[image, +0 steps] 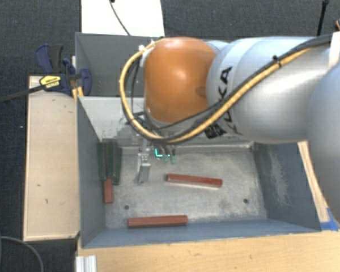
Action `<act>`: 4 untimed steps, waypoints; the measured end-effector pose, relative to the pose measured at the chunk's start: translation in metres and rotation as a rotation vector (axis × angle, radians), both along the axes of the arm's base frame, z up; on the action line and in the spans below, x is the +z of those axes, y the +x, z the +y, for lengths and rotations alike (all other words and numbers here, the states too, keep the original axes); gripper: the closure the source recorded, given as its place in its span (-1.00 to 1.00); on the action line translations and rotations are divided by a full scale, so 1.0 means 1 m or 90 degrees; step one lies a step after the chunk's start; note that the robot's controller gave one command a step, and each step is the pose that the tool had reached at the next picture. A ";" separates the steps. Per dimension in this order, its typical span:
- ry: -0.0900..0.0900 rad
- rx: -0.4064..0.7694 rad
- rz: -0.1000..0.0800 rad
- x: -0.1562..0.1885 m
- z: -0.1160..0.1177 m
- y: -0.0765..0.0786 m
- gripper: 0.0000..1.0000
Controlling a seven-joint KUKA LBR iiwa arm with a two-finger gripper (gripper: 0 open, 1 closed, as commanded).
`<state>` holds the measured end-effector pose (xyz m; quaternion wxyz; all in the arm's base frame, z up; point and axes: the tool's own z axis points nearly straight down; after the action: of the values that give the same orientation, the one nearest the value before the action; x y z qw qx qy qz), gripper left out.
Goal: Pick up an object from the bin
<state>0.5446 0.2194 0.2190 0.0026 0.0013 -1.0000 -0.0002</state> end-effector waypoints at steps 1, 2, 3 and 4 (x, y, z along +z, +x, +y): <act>-0.001 0.095 -0.003 -0.006 -0.084 0.017 -1.00; -0.001 0.190 0.000 -0.063 -0.139 -0.043 -1.00; -0.001 0.092 -0.001 -0.152 -0.199 -0.014 -1.00; 0.001 0.091 -0.004 -0.148 -0.196 -0.013 1.00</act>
Offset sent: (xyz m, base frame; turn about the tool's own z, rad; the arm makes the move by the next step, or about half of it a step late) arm 0.0154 -0.0809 -0.0063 -0.1534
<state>0.5314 0.0234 0.0705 -0.0004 0.0730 -0.9973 -0.0005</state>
